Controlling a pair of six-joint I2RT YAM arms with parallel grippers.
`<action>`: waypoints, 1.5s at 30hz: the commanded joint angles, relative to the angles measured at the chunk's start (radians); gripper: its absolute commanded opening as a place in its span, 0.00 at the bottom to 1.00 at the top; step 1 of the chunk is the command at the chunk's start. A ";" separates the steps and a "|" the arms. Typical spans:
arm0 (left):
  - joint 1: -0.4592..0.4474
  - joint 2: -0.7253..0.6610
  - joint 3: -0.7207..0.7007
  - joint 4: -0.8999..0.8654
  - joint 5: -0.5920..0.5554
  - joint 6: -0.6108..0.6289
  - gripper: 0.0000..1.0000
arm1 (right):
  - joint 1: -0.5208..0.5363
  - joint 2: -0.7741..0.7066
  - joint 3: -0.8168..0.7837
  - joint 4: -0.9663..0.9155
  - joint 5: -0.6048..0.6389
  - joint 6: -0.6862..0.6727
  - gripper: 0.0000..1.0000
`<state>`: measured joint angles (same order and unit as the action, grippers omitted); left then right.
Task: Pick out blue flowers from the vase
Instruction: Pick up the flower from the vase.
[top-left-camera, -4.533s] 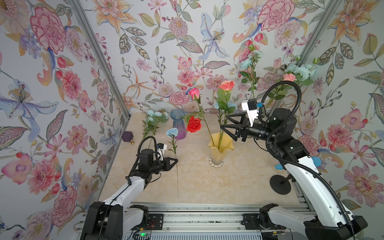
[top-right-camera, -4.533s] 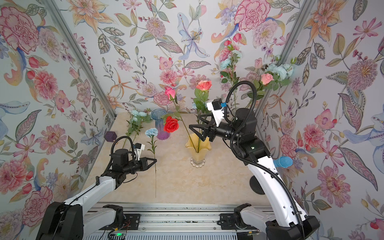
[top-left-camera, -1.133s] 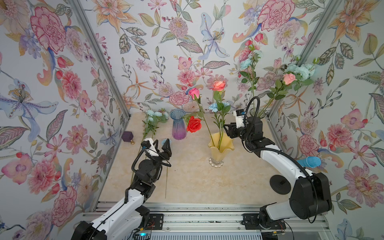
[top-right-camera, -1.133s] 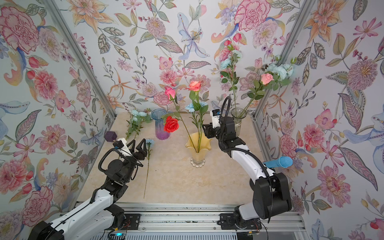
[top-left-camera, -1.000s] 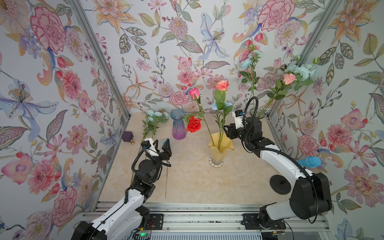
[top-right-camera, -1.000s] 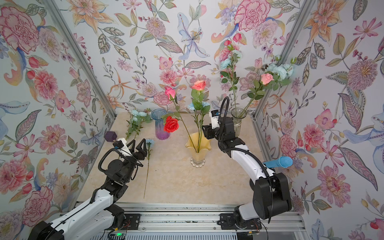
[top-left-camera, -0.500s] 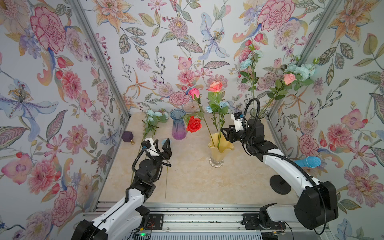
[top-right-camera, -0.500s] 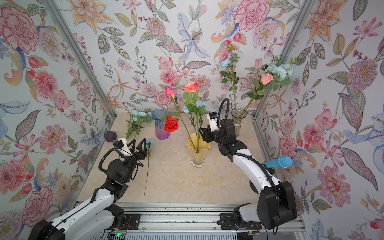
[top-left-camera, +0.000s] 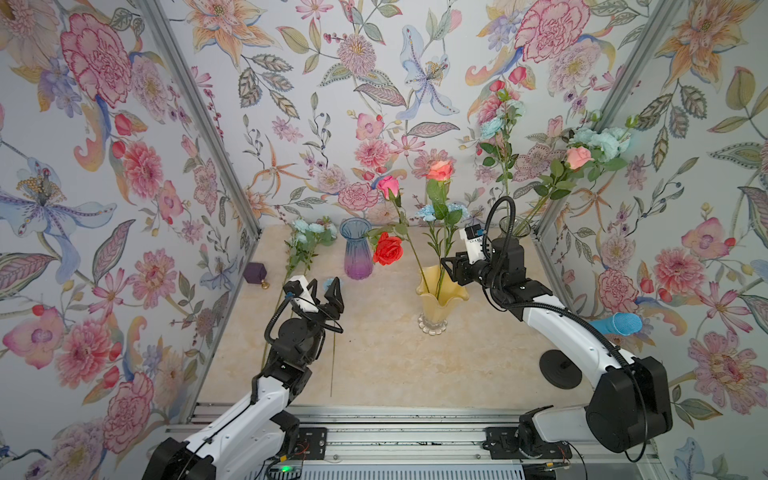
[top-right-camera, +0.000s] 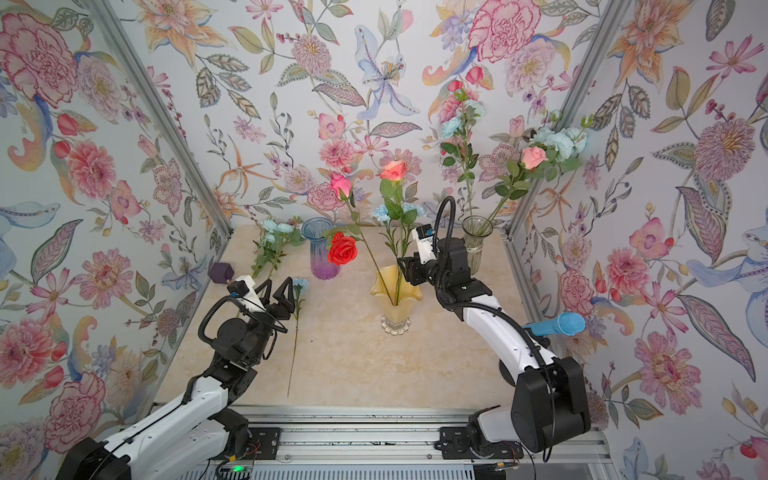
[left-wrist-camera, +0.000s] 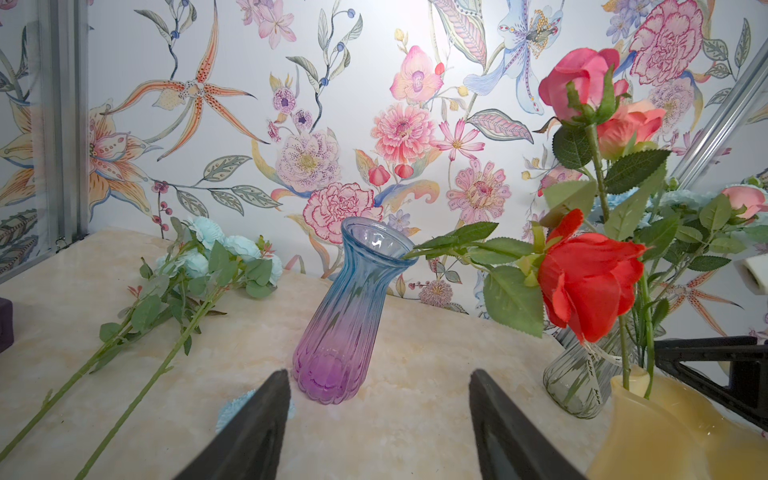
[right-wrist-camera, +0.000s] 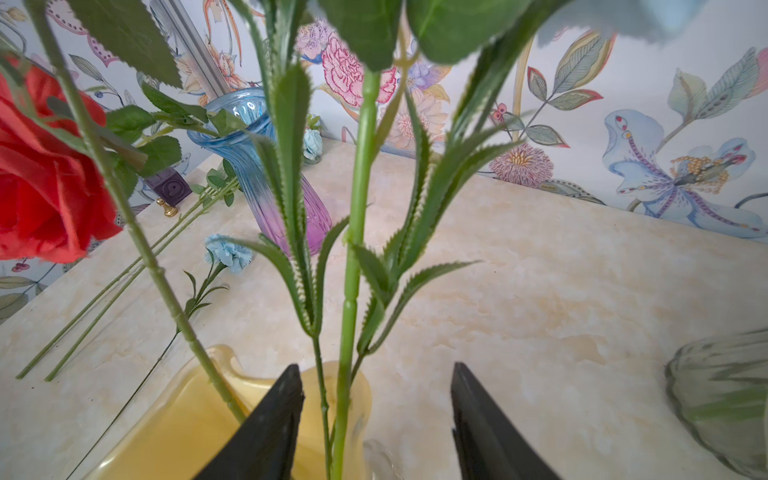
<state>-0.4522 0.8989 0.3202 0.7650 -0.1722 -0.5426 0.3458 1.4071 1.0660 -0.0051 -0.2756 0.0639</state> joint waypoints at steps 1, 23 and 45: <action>-0.009 -0.003 -0.010 0.036 -0.016 -0.014 0.70 | 0.006 -0.001 0.026 -0.024 0.008 -0.004 0.58; -0.011 -0.012 -0.015 0.033 -0.024 -0.010 0.70 | 0.125 -0.078 0.192 -0.238 0.159 0.064 0.36; -0.011 -0.029 -0.015 0.021 -0.038 -0.003 0.70 | 0.129 0.101 0.304 -0.338 0.248 0.120 0.28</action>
<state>-0.4530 0.8833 0.3180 0.7643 -0.1917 -0.5423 0.4721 1.4990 1.3365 -0.3038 -0.0841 0.1692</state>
